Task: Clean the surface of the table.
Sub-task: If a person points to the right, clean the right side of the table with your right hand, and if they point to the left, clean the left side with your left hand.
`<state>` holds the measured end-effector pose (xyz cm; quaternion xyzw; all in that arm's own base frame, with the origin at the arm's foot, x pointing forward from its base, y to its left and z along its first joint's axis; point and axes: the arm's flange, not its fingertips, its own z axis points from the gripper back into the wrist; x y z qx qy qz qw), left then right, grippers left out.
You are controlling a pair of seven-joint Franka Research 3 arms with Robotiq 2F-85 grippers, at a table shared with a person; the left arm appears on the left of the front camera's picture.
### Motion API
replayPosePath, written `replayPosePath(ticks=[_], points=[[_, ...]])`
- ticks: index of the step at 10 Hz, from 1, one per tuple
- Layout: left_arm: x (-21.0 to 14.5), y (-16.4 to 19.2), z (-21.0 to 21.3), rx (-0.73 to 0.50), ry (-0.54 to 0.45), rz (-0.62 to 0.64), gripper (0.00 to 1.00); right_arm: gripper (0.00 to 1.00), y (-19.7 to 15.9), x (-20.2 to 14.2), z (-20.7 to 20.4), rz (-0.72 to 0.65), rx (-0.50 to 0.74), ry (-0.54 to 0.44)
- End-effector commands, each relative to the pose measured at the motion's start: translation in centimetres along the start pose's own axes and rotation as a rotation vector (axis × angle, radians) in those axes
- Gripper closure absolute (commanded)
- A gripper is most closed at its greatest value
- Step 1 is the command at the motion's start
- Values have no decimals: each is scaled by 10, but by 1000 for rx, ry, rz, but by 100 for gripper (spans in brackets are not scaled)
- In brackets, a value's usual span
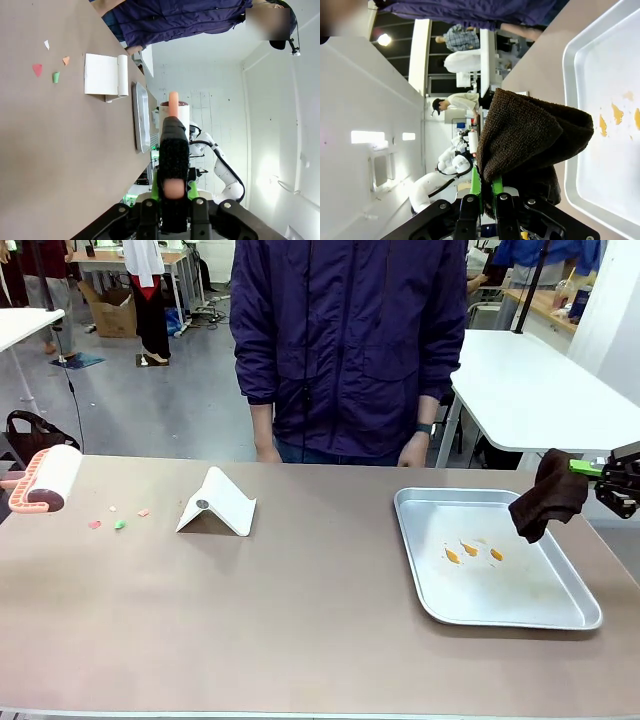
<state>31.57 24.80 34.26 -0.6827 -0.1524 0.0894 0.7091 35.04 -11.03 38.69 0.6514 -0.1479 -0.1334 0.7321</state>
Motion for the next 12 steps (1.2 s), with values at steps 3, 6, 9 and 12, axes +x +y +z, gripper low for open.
replayPosePath(ticks=[3,6,9,12], points=[[-5,-3,0,-2,3,-4,100,100,7,-1,0,7,0,3],[-5,-3,0,-2,3,-4,100,100,7,-1,0,7,0,3],[-5,-3,0,-2,3,-4,100,100,7,-1,0,7,0,3],[-5,-3,0,-2,3,-4,100,90,0,-2,-14,70,-94,82]])
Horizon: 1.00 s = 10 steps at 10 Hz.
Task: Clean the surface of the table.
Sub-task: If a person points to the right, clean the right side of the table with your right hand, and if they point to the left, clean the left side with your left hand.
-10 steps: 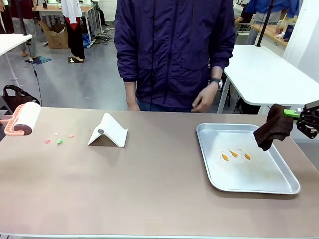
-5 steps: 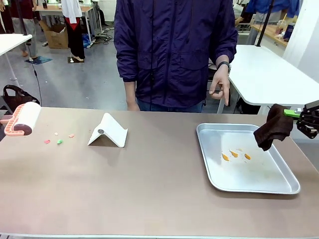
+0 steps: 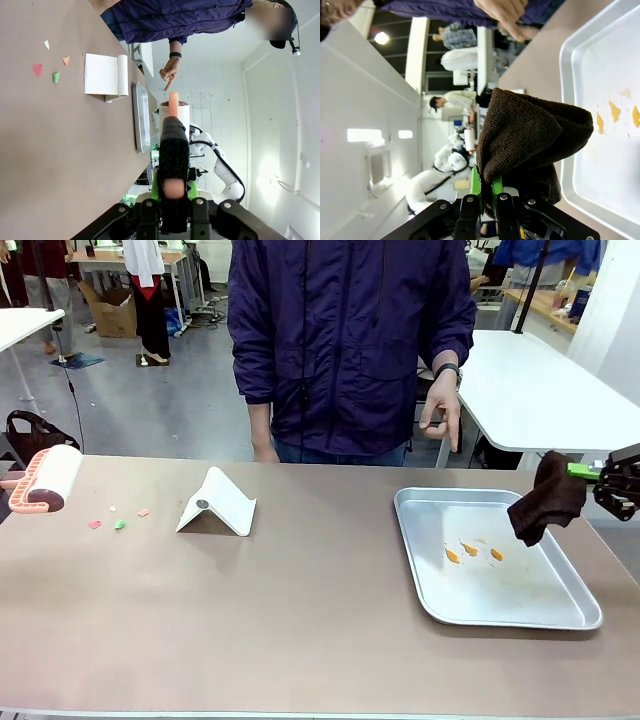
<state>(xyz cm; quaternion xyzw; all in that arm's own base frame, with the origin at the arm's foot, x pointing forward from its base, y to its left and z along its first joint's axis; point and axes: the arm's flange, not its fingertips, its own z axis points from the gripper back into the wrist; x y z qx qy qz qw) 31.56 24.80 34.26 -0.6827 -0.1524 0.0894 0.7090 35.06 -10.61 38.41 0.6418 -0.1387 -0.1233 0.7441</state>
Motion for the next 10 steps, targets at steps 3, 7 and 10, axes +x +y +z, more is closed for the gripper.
replayPosePath(ticks=[3,7,10], points=[[-4,-3,0,-2,3,-4,100,90,2,2,-52,228,-398,93],[-4,-3,0,-2,3,-4,100,90,-9,21,-78,315,-672,-54],[-4,-3,0,-2,3,-4,100,90,-23,28,-88,399,-824,10]])
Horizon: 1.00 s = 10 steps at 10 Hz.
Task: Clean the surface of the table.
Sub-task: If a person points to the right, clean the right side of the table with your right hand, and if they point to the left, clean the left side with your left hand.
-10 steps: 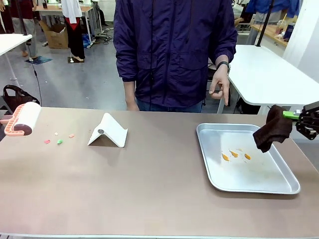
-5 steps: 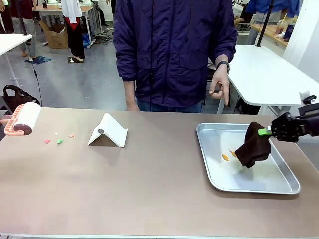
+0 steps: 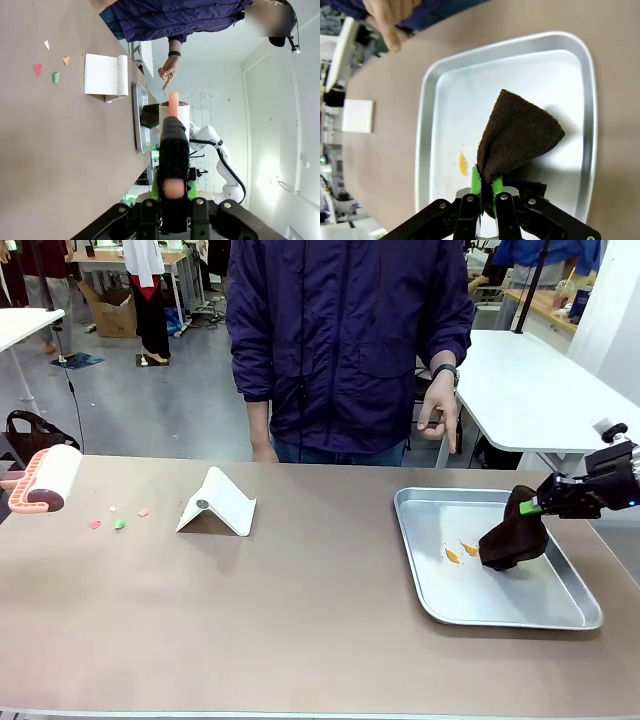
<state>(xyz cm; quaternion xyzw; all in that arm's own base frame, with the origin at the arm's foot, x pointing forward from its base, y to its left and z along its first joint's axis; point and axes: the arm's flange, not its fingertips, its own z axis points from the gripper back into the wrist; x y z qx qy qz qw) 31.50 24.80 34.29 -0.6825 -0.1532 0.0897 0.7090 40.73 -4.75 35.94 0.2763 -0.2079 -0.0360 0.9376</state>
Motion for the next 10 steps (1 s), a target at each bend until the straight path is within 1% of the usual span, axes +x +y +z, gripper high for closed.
replayPosePath(ticks=[1,2,3,4,5,7,10], points=[[-4,-3,0,-2,4,-3,100,90,3,-1,-23,58,-44,69],[-4,-3,0,-2,4,-3,100,90,3,1,-35,60,-14,97],[-4,-3,0,-2,4,-3,100,90,1,3,-47,38,-39,109],[-4,-3,0,-2,4,-3,100,90,3,2,-56,41,-12,144],[-4,-3,0,-2,4,-3,100,90,6,2,-63,38,-21,151],[-4,-3,0,-2,4,-3,100,90,20,0,-83,84,-14,209],[-4,-3,0,-2,4,-3,100,90,49,0,-104,164,5,256]])
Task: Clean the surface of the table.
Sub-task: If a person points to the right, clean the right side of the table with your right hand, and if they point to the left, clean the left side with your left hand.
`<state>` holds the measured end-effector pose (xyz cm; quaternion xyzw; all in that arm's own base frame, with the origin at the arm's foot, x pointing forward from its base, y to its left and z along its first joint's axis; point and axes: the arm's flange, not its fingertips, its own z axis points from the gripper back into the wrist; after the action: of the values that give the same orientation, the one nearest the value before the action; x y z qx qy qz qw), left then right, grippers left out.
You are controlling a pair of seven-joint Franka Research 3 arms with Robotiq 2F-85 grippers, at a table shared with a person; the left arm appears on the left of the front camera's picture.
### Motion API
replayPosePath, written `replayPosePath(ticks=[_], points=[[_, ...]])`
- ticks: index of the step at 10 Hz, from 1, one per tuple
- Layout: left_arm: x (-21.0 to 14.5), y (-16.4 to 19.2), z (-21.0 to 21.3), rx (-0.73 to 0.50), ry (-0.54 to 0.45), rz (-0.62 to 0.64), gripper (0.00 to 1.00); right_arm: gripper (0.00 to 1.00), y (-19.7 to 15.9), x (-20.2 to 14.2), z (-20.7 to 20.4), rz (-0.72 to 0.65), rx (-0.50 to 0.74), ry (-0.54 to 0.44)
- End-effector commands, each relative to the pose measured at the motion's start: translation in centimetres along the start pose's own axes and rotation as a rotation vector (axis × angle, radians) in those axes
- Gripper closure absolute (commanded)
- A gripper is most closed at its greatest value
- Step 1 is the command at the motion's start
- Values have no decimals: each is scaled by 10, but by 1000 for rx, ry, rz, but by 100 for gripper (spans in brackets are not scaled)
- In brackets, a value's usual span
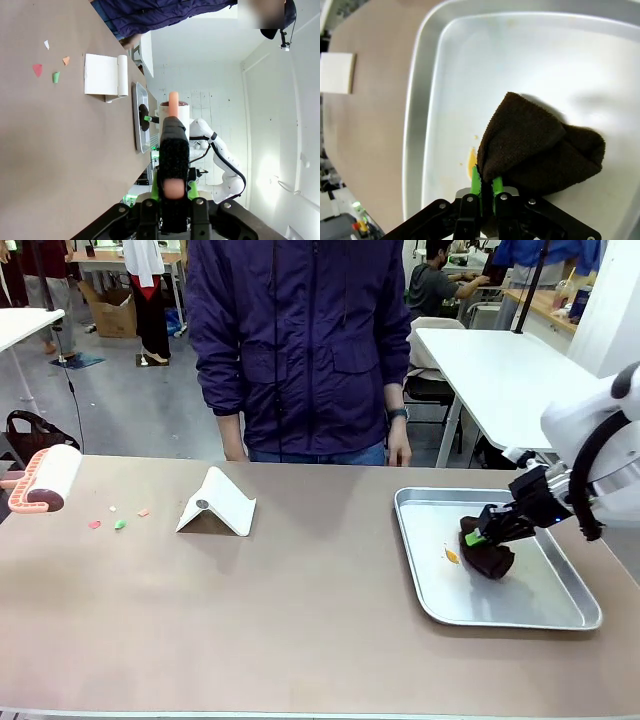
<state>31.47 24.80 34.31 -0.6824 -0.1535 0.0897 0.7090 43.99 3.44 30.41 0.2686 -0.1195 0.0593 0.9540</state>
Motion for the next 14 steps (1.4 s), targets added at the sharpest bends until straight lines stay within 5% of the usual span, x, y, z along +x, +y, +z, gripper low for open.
replayPosePath(ticks=[1,6,14], points=[[-4,-3,0,-2,5,-3,100,90,20,9,-11,67,8,44],[-4,-3,0,-2,5,-3,100,90,56,3,-29,202,41,114],[-4,-3,0,-2,5,-3,100,90,0,12,-16,-5,-186,58]])
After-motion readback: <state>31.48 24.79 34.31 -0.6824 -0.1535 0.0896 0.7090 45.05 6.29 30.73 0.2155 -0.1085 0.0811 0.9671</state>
